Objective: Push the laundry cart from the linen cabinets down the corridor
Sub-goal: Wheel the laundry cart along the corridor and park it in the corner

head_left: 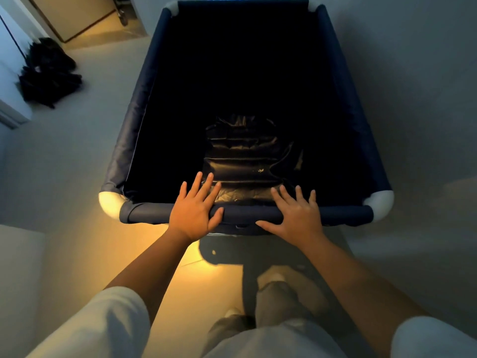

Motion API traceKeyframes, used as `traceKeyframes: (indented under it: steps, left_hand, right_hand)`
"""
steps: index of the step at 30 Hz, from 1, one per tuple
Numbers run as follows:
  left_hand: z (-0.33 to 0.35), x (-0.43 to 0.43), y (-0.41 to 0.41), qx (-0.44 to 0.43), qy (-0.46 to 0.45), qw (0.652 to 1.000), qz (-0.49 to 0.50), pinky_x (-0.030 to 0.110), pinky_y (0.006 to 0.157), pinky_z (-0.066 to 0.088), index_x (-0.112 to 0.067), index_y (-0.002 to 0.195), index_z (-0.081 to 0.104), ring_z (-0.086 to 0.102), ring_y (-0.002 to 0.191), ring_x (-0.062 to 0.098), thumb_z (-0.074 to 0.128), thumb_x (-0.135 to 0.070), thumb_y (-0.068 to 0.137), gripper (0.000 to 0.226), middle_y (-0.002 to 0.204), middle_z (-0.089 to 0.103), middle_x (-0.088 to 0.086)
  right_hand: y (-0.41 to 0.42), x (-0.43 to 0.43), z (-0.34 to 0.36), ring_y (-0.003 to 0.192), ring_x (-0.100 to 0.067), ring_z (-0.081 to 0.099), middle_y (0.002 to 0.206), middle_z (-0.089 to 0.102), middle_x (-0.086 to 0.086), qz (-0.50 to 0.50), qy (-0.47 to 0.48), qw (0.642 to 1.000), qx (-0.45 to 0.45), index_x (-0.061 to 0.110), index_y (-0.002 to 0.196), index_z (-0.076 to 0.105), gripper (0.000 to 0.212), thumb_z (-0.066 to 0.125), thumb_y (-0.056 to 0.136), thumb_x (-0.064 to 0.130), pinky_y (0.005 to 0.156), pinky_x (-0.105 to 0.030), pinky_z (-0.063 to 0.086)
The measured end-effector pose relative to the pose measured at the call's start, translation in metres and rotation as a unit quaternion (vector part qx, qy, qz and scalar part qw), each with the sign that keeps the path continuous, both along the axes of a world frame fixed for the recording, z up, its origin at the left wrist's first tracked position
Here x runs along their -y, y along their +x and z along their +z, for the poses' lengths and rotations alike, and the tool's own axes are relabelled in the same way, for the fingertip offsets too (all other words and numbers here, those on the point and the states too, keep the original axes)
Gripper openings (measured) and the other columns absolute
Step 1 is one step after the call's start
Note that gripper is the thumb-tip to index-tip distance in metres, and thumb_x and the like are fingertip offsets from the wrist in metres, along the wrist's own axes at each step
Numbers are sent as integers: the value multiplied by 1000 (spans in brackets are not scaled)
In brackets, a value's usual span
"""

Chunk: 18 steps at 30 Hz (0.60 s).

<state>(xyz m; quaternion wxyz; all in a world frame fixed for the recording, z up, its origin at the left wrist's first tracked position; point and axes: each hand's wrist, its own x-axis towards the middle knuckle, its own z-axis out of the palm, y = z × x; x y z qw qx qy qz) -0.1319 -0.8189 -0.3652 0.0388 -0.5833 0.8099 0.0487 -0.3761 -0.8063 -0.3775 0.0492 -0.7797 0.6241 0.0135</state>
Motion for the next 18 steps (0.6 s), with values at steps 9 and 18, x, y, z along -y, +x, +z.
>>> traceKeyframes:
  steps: [9, 18]
  left_hand:
    - [-3, 61, 50, 21, -6, 1000, -22, 50, 112, 10, -18, 144, 24, 7, 142, 33, 6, -55, 84, 73, 153, 16, 12]
    - [-3, 119, 103, 44, -10, 998, -51, 49, 113, 5, -20, 145, 17, 1, 142, 31, -3, -56, 81, 76, 155, 9, 10]
  right_hand:
    - [51, 45, -1, 125, -46, 41, 137, 49, -14, -19, -6, 1000, -1, 15, 137, 41, 91, 34, 71, 78, 103, -64, 23]
    - [110, 82, -3, 124, -46, 43, 135, 51, -14, -61, -15, 998, 3, 15, 135, 44, 90, 40, 71, 78, 102, -65, 24]
